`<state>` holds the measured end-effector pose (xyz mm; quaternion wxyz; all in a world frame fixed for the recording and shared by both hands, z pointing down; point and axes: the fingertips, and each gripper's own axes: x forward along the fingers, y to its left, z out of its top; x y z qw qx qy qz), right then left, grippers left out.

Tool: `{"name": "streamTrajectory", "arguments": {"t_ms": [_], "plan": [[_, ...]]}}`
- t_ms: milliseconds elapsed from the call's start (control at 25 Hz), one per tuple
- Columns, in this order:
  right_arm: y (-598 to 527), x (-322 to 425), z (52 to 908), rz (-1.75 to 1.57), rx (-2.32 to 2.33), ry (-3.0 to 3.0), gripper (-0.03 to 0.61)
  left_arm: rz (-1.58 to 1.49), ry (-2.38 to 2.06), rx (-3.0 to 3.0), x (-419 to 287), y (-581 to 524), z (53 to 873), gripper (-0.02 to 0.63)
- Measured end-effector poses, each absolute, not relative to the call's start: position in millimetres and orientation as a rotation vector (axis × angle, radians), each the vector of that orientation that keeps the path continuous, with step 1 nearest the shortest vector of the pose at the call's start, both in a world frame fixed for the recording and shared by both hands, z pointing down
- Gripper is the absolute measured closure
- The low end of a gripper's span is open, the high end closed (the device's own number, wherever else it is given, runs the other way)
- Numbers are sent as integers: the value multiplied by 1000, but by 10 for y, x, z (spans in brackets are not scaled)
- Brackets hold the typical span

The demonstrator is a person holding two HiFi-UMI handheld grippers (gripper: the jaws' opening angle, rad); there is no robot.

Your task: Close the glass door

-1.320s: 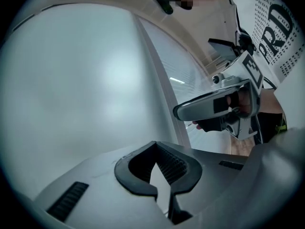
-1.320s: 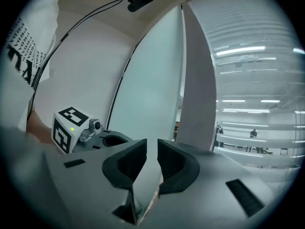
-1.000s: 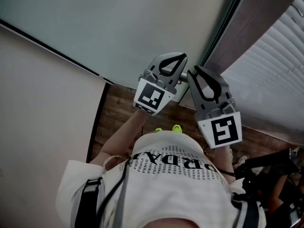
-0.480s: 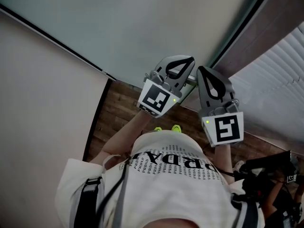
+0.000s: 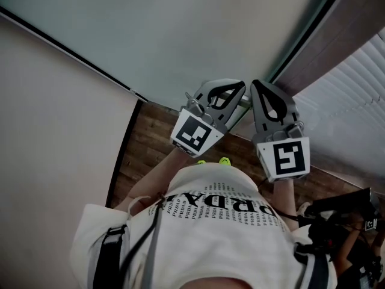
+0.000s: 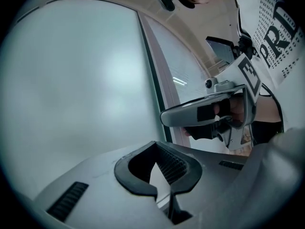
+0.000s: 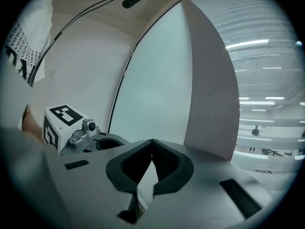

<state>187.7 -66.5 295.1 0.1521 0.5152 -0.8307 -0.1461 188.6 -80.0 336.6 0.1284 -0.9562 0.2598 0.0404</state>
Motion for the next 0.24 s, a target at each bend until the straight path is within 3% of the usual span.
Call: {"name": "streamTrajectory", "arguments": {"t_ms": [240], "plan": [[-673,1853,2947,-419,1470,-2385,581,105,752,-2798,1859,-753,3409,612]]}}
